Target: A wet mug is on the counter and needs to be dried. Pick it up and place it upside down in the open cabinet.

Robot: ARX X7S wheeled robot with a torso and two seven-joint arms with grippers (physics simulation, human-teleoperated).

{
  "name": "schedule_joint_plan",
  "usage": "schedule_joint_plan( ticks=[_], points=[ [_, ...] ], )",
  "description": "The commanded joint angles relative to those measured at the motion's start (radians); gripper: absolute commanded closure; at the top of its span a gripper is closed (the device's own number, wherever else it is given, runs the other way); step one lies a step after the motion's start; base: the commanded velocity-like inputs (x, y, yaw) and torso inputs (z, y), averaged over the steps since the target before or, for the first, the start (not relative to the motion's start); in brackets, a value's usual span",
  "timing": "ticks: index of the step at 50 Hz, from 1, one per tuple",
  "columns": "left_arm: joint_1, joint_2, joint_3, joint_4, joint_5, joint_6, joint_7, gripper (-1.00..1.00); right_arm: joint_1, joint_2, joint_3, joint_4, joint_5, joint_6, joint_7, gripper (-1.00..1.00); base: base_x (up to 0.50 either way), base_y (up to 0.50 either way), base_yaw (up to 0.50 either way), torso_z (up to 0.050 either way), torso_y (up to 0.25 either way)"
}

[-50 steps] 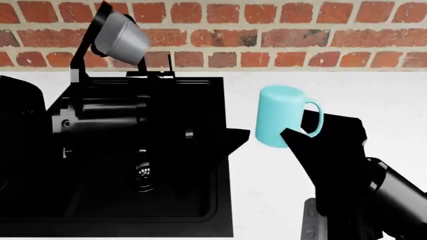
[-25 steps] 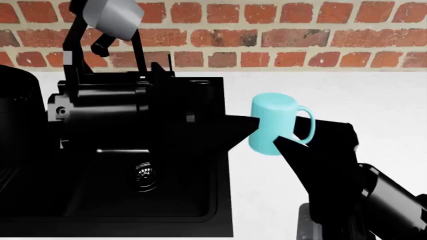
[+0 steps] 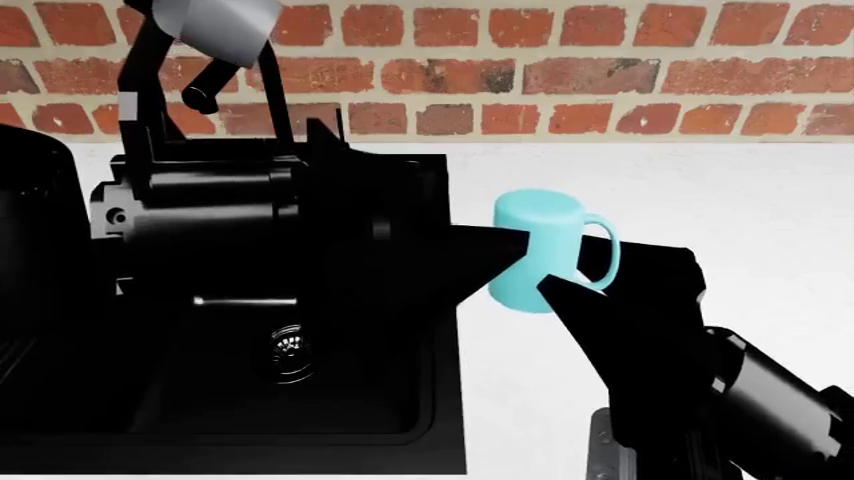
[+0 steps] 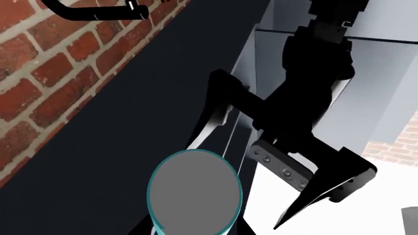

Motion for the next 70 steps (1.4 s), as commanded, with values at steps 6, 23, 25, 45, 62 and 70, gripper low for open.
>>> schedule_joint_plan(
  ticks=[6, 23, 25, 45, 62, 70],
  points=[
    [-0.003, 0.002, 0.005, -0.02, 0.004, 0.011, 0.017, -1.0, -0.009, 0.002, 0.012, -0.019, -0.019, 0.028, 0.014, 1.0, 0.0, 0.0, 0.0, 0.0, 0.0],
    [0.005, 0.004, 0.013, -0.01, -0.006, 0.022, 0.026, -1.0, 0.012, -0.021, 0.023, -0.028, -0.01, 0.031, 0.011, 1.0, 0.0, 0.0, 0.0, 0.0, 0.0],
    [0.005, 0.004, 0.014, -0.006, -0.011, 0.025, 0.027, -1.0, 0.014, -0.024, 0.023, -0.027, -0.009, 0.027, 0.009, 1.0, 0.0, 0.0, 0.0, 0.0, 0.005],
    [-0.005, 0.011, 0.026, -0.017, 0.003, 0.035, 0.035, -1.0, 0.013, -0.054, 0.004, -0.026, -0.028, 0.002, 0.016, 1.0, 0.0, 0.0, 0.0, 0.0, 0.0],
    [0.01, 0.027, 0.045, 0.004, -0.016, 0.055, 0.033, -1.0, 0.025, -0.07, 0.005, -0.018, -0.024, -0.008, 0.016, 1.0, 0.0, 0.0, 0.0, 0.0, 0.0],
    [0.018, 0.038, 0.049, 0.0, 0.008, 0.055, 0.045, -1.0, 0.025, -0.074, 0.004, -0.016, -0.024, -0.01, 0.018, 1.0, 0.0, 0.0, 0.0, 0.0, 0.0]
  ],
)
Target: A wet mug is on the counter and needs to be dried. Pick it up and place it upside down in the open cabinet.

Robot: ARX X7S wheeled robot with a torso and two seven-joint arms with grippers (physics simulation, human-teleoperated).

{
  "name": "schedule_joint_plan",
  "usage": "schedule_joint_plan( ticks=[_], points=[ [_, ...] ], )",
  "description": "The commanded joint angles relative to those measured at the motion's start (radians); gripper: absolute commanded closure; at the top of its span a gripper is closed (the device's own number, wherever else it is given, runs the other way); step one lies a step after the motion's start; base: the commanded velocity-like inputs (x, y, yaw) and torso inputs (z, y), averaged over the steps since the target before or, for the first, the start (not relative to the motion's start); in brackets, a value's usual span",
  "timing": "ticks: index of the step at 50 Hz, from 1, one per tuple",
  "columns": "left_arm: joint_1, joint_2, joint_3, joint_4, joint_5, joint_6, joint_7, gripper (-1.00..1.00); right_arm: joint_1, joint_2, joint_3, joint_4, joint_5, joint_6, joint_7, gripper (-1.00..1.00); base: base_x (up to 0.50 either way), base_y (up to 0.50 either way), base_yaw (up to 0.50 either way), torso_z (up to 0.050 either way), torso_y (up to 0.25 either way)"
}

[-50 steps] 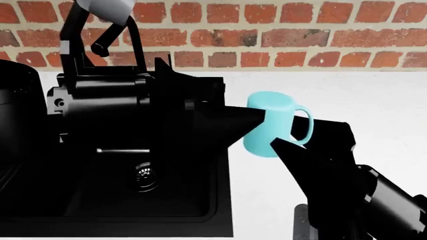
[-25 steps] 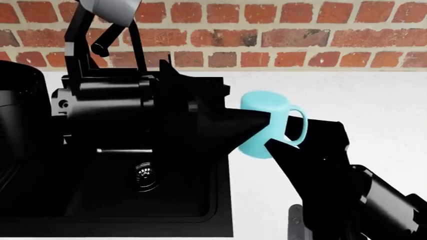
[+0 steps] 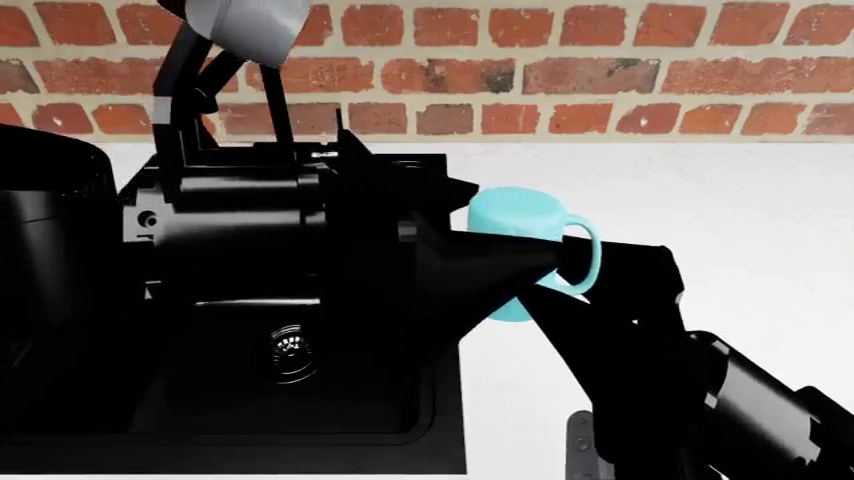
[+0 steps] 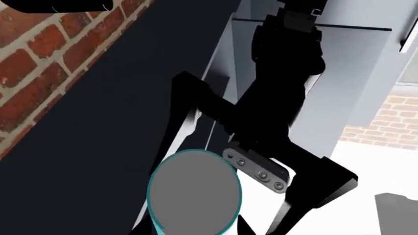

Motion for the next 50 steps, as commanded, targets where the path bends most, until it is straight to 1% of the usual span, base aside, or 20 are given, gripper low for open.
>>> schedule_joint_plan(
  ticks=[1, 14, 21, 22, 37, 48, 49, 50],
  points=[
    [0.009, 0.014, 0.007, -0.001, 0.02, 0.005, 0.011, -1.0, 0.007, -0.007, 0.006, 0.002, -0.011, 0.001, -0.004, 1.0, 0.0, 0.0, 0.0, 0.0, 0.0],
    [0.033, 0.035, 0.004, 0.021, 0.035, 0.026, 0.023, -1.0, 0.002, -0.004, 0.006, -0.001, -0.011, 0.002, -0.002, 1.0, 0.0, 0.0, 0.0, 0.001, 0.001],
    [0.07, 0.053, -0.029, 0.074, 0.065, 0.041, 0.053, -1.0, 0.003, -0.009, 0.006, 0.004, -0.012, 0.001, 0.0, 1.0, 0.0, 0.0, 0.0, 0.0, 0.0],
    [0.073, 0.054, -0.032, 0.078, 0.068, 0.046, 0.052, 1.0, 0.002, -0.008, 0.006, 0.005, -0.013, 0.002, 0.001, 1.0, 0.0, 0.0, 0.0, 0.0, 0.0],
    [0.051, 0.045, -0.03, 0.064, 0.061, 0.083, 0.017, 1.0, -0.002, -0.014, 0.002, 0.017, -0.014, -0.004, 0.0, 1.0, 0.0, 0.0, 0.0, 0.0, 0.0],
    [0.051, 0.042, -0.032, 0.071, 0.071, 0.089, 0.02, 1.0, 0.005, -0.028, 0.003, 0.026, 0.009, -0.011, -0.023, 1.0, 0.0, 0.0, 0.0, 0.0, 0.0],
    [0.051, 0.042, -0.032, 0.072, 0.072, 0.088, 0.022, 1.0, 0.004, -0.029, 0.004, 0.027, 0.014, -0.009, -0.027, -1.0, 0.0, 0.0, 0.0, 0.0, 0.0],
    [0.05, 0.041, -0.032, 0.073, 0.072, 0.088, 0.023, 1.0, 0.004, -0.031, 0.004, 0.028, 0.018, -0.009, -0.027, -1.0, 0.0, 0.0, 0.0, 0.0, 0.0]
  ],
)
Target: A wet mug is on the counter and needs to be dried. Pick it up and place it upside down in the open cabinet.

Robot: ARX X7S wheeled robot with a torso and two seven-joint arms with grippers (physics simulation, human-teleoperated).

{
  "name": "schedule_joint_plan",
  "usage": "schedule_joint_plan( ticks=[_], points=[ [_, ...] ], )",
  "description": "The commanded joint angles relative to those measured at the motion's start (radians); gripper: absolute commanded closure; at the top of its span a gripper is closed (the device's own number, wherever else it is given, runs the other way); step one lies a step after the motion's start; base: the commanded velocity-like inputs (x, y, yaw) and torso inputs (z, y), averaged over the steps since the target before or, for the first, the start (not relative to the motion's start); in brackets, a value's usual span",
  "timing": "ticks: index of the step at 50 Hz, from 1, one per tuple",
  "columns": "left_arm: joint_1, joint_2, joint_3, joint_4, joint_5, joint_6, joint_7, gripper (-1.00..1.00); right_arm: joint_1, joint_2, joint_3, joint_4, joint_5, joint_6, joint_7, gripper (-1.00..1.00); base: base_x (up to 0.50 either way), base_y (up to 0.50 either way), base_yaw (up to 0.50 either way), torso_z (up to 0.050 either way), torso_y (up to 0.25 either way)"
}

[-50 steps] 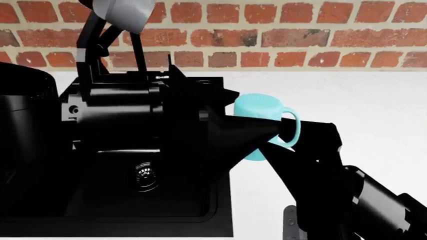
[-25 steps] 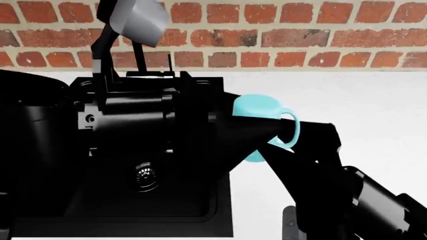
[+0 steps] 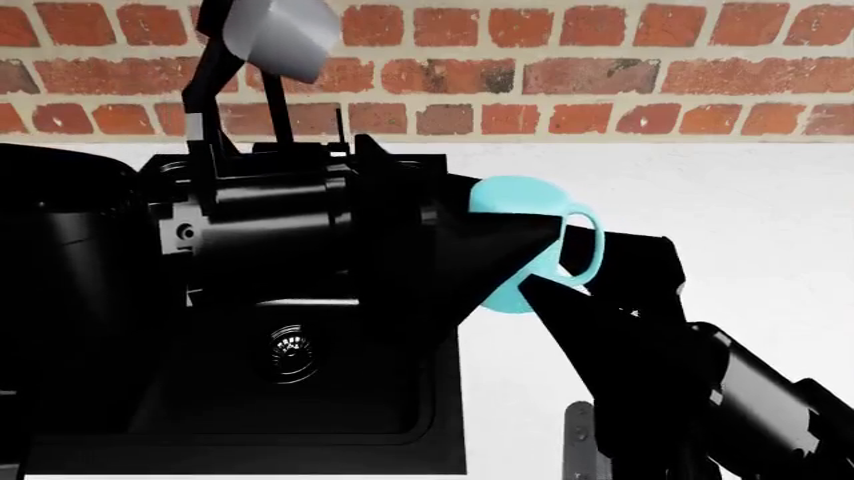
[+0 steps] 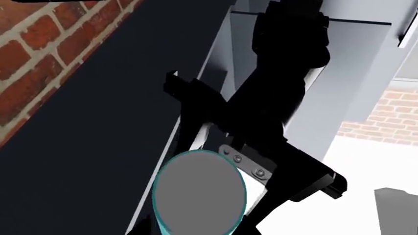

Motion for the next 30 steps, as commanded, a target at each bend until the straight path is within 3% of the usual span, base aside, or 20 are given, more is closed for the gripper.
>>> schedule_joint_plan(
  ticks=[1, 19, 30],
  points=[
    [-0.006, 0.006, -0.017, 0.01, -0.031, 0.019, 0.022, 1.0, -0.003, -0.011, -0.012, 0.018, 0.018, -0.006, -0.038, -1.0, 0.0, 0.0, 0.0, 0.0, 0.0],
    [-0.021, 0.0, -0.02, -0.01, 0.005, 0.023, 0.037, 1.0, -0.006, 0.02, -0.01, 0.093, 0.101, -0.033, -0.072, -1.0, 0.0, 0.0, 0.0, 0.0, 0.0],
    [-0.027, -0.004, -0.025, -0.038, 0.056, 0.02, 0.065, 1.0, -0.096, 0.203, 0.064, -0.015, 0.28, 0.103, -0.005, -1.0, 0.0, 0.0, 0.0, 0.0, 0.0]
  ],
)
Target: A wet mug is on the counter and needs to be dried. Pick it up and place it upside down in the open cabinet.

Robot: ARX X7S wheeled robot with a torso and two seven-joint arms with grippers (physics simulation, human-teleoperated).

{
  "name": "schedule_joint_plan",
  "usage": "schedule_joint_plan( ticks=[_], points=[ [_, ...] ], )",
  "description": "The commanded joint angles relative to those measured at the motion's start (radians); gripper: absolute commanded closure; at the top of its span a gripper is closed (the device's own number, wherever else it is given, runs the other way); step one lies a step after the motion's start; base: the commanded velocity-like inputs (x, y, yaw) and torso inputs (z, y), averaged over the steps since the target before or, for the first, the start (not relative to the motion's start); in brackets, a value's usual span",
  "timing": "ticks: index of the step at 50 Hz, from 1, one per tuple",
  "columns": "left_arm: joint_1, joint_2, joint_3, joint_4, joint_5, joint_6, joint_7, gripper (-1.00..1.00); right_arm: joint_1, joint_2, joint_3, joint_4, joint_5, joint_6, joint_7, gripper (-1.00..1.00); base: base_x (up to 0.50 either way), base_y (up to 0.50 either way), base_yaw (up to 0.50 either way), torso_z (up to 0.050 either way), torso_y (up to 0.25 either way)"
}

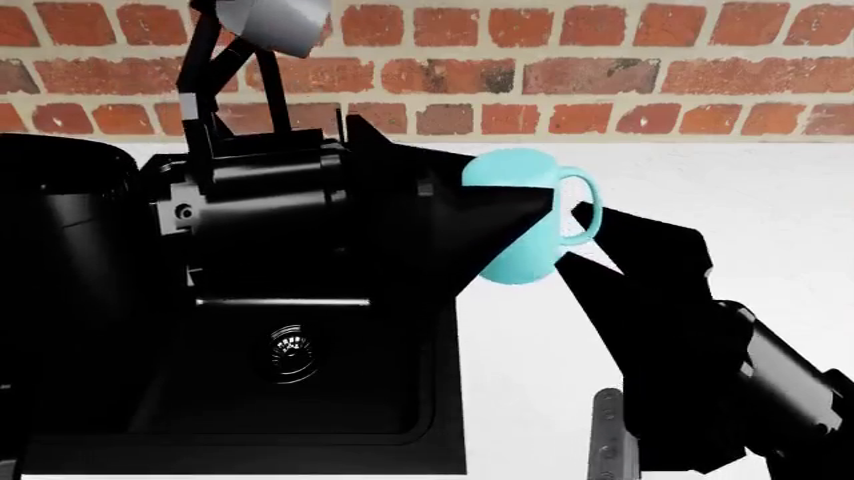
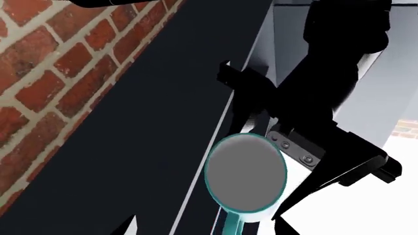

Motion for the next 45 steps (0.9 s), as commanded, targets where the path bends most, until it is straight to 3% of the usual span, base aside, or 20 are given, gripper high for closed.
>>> schedule_joint_plan(
  ticks=[1, 8, 13, 31, 45],
  points=[
    [-0.014, -0.001, -0.02, -0.025, 0.006, 0.011, 0.037, 1.0, -0.085, 0.166, 0.059, -0.074, 0.184, 0.111, 0.038, -1.0, 0.0, 0.0, 0.0, 0.0, 0.01],
    [-0.02, 0.001, -0.016, -0.064, 0.072, 0.007, 0.066, 1.0, -0.162, 0.325, 0.083, -0.136, 0.267, 0.281, 0.09, -1.0, 0.0, 0.0, 0.0, 0.0, 0.0],
    [-0.026, 0.001, -0.013, -0.07, 0.105, 0.014, 0.06, 1.0, -0.186, 0.356, 0.081, -0.125, 0.326, 0.349, 0.119, -1.0, 0.0, 0.0, 0.0, 0.0, 0.0],
    [-0.166, -0.044, -0.008, 0.062, -0.019, 0.07, -0.198, 1.0, -0.048, -0.013, 0.206, -0.057, 0.879, 0.371, -0.076, -1.0, 0.0, 0.0, 0.0, 0.0, 0.0],
    [-0.215, -0.065, -0.02, 0.124, 0.018, 0.082, -0.256, 1.0, -0.015, -0.109, 0.207, -0.006, 0.945, 0.359, -0.095, -1.0, 0.0, 0.0, 0.0, 0.0, 0.001]
  ],
)
